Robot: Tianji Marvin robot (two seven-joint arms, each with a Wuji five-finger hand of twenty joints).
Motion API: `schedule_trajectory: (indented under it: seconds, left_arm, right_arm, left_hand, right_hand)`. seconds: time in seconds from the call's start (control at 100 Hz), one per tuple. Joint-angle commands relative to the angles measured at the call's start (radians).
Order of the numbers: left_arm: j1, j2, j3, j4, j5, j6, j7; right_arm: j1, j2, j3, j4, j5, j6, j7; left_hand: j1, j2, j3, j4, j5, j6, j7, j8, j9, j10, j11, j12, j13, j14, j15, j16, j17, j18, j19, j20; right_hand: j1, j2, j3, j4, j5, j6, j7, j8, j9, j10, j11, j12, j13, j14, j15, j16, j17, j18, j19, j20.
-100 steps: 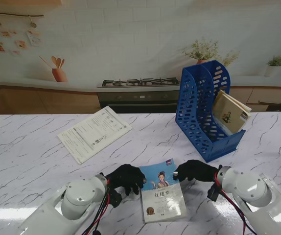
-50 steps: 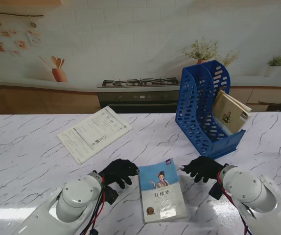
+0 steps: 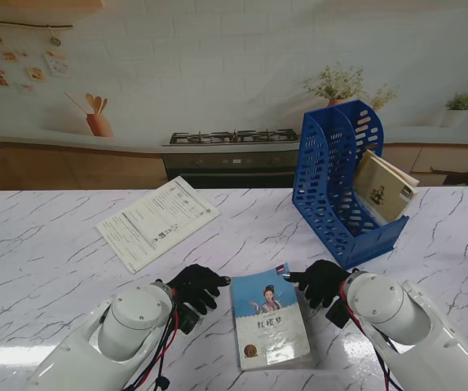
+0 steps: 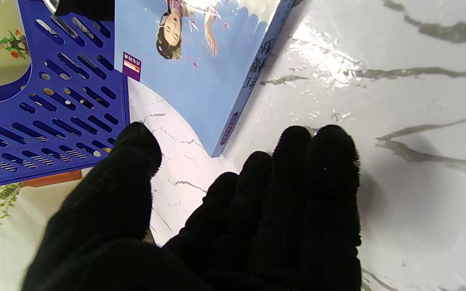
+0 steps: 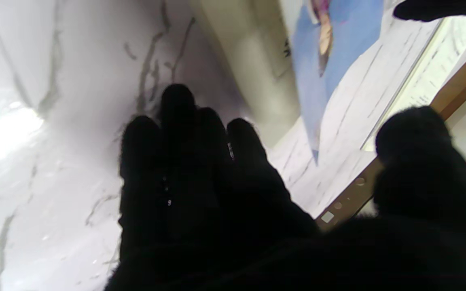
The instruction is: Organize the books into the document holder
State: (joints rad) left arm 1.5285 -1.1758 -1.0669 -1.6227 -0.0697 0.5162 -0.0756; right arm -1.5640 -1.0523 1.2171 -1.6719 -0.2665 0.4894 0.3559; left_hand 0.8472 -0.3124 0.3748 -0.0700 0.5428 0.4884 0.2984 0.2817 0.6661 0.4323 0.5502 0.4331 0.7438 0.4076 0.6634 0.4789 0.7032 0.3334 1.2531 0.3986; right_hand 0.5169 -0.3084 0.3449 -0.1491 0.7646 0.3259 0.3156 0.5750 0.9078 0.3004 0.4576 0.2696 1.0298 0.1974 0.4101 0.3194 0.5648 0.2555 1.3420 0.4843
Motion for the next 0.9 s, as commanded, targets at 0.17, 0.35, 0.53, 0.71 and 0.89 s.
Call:
schedule_trajectory:
  seconds: [0.17,0.35,0.53,0.71,0.89]
  left_arm:
    - [-0.032,-0.006,0.03,0.058,-0.085,0.057,-0.091]
    - [-0.049,-0.004,0.046,0.089,-0.109,0.066,-0.122]
    - [-0.052,-0.016,0.054,0.106,-0.137,0.062,-0.102]
    - [-0.048,-0.03,0.043,0.112,-0.196,0.071,-0.084]
    - [-0.041,-0.044,0.028,0.126,-0.267,0.047,-0.067]
  right_arm:
    - [0.011,-0.021,-0.049,0.053,0.038,0.0,-0.009]
    - [0.01,-0.024,-0.052,0.059,0.044,-0.004,-0.016]
    - [0.011,-0.024,-0.062,0.067,0.056,-0.013,-0.014]
    - [0.012,-0.029,-0.07,0.073,0.068,-0.021,-0.024]
    - [0.013,-0.029,-0.078,0.08,0.077,-0.033,-0.025]
  left_hand:
    - [-0.015,0.008,0.014,0.024,-0.032,0.134,-0.093,-0.038,-0.077,0.127,-0.076,-0.073,-0.039,0.105,-0.033,-0.045,0.06,-0.034,-0.046,-0.059]
    - [-0.006,0.01,0.012,0.028,-0.014,0.143,-0.163,-0.043,-0.086,0.134,-0.078,-0.077,-0.048,0.115,-0.029,-0.055,0.057,-0.03,-0.05,-0.07]
    - [0.005,0.011,0.028,0.032,-0.038,0.154,-0.214,-0.038,-0.11,0.135,-0.077,-0.075,-0.047,0.103,-0.025,-0.056,0.05,-0.027,-0.049,-0.071]
    - [0.0,-0.008,0.088,0.03,-0.067,0.167,-0.24,-0.018,-0.122,0.134,-0.054,-0.065,-0.023,0.103,-0.008,-0.049,0.076,-0.038,-0.048,-0.085]
    - [0.001,-0.025,0.132,0.025,-0.042,0.132,-0.229,0.002,-0.077,0.069,-0.006,-0.039,0.07,-0.019,0.039,-0.008,0.085,-0.009,0.029,-0.071]
  right_hand:
    - [0.021,-0.005,-0.032,0.049,0.003,0.068,-0.014,-0.026,-0.054,0.101,-0.071,-0.036,-0.006,0.073,-0.086,-0.113,0.048,0.218,-0.027,-0.054]
    - [0.034,-0.011,-0.032,0.051,0.007,0.066,-0.009,-0.027,-0.047,0.1,-0.074,-0.038,0.002,0.076,-0.089,-0.12,0.06,0.219,-0.028,-0.066]
    - [0.043,-0.012,-0.03,0.053,0.009,0.064,-0.006,-0.029,-0.043,0.099,-0.075,-0.039,0.008,0.075,-0.09,-0.124,0.066,0.219,-0.025,-0.074]
    - [0.059,-0.01,-0.025,0.055,0.009,0.063,-0.005,-0.031,-0.043,0.099,-0.075,-0.039,0.011,0.073,-0.09,-0.127,0.074,0.213,-0.022,-0.081]
    - [0.08,-0.011,-0.012,0.058,0.005,0.065,-0.007,-0.033,-0.048,0.098,-0.076,-0.039,0.009,0.07,-0.093,-0.129,0.076,0.209,-0.022,-0.088]
